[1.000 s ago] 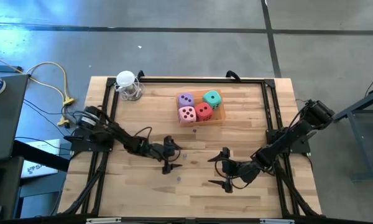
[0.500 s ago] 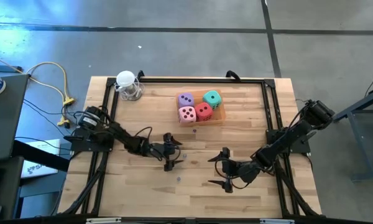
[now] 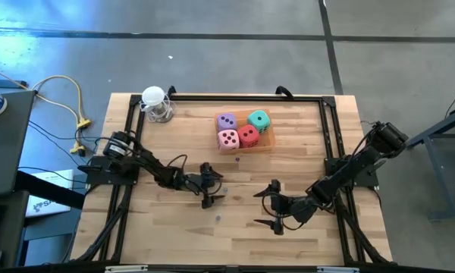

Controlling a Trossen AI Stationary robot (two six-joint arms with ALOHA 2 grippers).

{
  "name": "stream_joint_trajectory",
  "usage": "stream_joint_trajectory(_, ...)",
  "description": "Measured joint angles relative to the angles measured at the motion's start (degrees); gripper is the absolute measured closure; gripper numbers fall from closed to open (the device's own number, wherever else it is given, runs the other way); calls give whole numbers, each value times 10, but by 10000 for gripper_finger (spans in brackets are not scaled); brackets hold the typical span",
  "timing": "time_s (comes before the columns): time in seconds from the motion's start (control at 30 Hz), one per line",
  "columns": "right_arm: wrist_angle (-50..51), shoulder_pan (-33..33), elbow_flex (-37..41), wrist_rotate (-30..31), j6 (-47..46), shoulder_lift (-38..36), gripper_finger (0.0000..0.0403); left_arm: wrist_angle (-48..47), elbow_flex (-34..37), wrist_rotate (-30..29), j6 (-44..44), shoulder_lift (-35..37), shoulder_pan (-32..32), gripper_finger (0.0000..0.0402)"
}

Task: Pick & Place Dice
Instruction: Put the small light blue dice into the orange container

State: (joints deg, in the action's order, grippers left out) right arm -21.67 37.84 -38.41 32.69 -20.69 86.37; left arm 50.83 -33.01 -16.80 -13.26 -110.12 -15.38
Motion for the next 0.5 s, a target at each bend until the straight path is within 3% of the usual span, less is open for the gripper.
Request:
stream_joint_trajectory(0.2,0,-6,0,0,0,0,3,6,0,4,12,-3,0,18)
stream_joint_trajectory(0.5,0,-5,0,2,10,0,3,4,0,8,16,-4,1,116)
